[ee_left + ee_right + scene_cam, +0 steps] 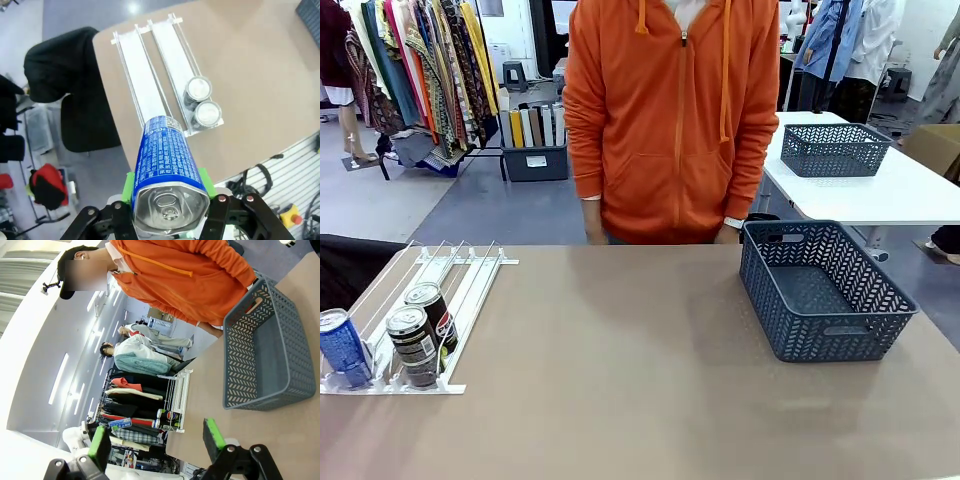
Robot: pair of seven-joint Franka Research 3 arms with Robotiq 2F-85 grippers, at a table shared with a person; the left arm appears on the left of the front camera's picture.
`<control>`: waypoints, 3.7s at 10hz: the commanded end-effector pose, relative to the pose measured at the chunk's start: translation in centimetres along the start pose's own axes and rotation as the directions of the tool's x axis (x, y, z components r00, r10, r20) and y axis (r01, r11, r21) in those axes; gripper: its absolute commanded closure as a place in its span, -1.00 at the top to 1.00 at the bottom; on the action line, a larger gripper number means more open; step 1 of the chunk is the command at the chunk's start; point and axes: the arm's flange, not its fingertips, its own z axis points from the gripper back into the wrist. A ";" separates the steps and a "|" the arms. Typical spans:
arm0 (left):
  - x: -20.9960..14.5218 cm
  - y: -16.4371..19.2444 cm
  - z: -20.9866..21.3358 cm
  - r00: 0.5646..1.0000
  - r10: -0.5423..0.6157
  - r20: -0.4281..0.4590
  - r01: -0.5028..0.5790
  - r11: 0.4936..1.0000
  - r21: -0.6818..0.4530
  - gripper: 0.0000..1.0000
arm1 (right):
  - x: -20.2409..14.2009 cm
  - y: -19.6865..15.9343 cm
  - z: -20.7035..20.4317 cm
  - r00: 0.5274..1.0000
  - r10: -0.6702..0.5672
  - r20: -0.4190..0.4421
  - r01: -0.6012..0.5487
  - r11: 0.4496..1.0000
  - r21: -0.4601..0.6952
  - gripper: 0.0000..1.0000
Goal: Retrieve and store the cans from the dispenser.
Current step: Pick up one can from the Automatic Can Dispenser and place it in the middle of the table.
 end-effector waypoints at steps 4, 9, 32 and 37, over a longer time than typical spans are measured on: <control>0.1 -0.5 -0.3 1.000 -0.024 -0.012 0.025 1.000 0.006 -1.00 | 0.4 0.3 -0.1 1.000 0.015 0.018 -0.016 1.000 0.023 1.00; 14.5 -16.6 -10.9 0.978 -0.205 0.043 0.209 0.940 -0.270 -1.00 | 0.4 0.3 -0.1 1.000 0.015 0.018 -0.016 1.000 0.023 1.00; 17.9 -41.4 -26.5 0.831 -0.530 -0.170 0.467 0.830 -0.305 1.00 | 0.4 0.3 -0.1 1.000 0.015 0.018 -0.016 1.000 0.023 1.00; 15.6 -19.0 -12.2 0.906 -0.424 -0.007 0.337 0.729 -0.596 1.00 | 0.4 0.3 -0.1 1.000 0.015 0.018 -0.016 1.000 0.023 1.00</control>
